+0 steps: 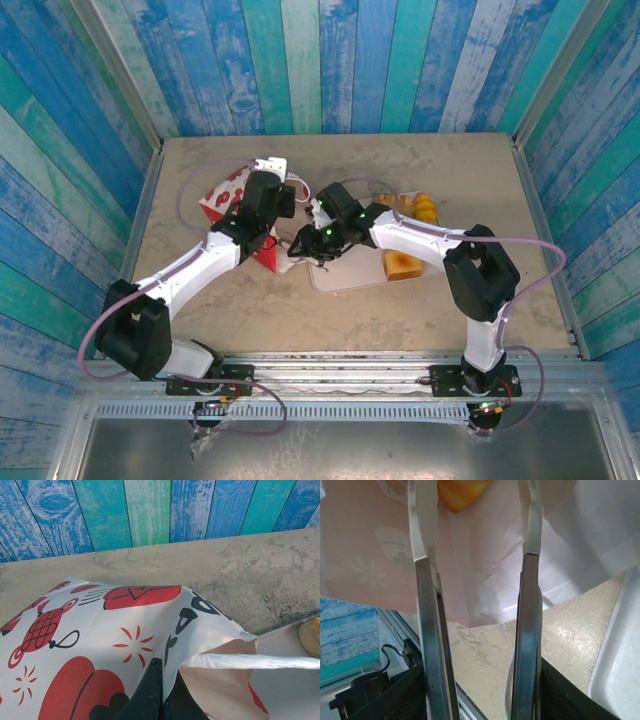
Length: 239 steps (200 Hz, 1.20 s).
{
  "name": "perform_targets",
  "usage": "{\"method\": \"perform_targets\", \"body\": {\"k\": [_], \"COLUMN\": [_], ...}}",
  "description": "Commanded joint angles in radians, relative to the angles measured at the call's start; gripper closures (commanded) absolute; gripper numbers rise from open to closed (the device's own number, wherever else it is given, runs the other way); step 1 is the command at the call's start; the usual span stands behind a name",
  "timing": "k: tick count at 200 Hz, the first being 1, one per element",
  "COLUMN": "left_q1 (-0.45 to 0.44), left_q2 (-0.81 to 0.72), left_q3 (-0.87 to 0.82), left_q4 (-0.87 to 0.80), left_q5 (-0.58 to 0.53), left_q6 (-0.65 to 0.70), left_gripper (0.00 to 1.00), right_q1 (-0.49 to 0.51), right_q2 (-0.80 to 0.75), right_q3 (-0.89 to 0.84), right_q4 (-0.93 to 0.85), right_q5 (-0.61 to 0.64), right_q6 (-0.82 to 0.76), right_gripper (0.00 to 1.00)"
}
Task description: Take the fake bread out of the paper bag
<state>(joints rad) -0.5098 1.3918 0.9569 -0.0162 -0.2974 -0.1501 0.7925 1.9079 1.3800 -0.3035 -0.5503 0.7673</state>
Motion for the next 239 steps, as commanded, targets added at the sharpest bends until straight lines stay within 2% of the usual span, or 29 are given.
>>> {"method": "perform_targets", "body": {"k": [1, 133, 151, 210, 239], "left_q1": [-0.001, 0.000, 0.000, -0.001, 0.000], "left_q2": [-0.074, -0.081, -0.087, -0.084, -0.085], "left_q3": [-0.012, -0.015, -0.021, -0.027, -0.029], "left_q4": [0.036, 0.045, 0.052, 0.045, 0.036], "left_q5": [0.014, 0.040, 0.044, 0.008, -0.024], "left_q6": [0.005, -0.003, -0.003, -0.005, -0.014], "left_gripper": [0.99, 1.00, 1.00, 1.00, 1.00], "right_q1": [0.004, 0.002, 0.002, 0.000, 0.002], "right_q2": [0.026, 0.131, 0.132, 0.091, 0.034], "right_q3": [0.043, 0.129, 0.128, 0.107, 0.068], "right_q4": [0.019, 0.044, 0.042, 0.038, 0.036], "right_q5": [-0.007, -0.018, -0.006, 0.016, 0.044], "right_q6": [0.007, 0.037, 0.038, 0.017, 0.006], "right_gripper": [0.48, 0.45, 0.47, 0.65, 0.67]}}
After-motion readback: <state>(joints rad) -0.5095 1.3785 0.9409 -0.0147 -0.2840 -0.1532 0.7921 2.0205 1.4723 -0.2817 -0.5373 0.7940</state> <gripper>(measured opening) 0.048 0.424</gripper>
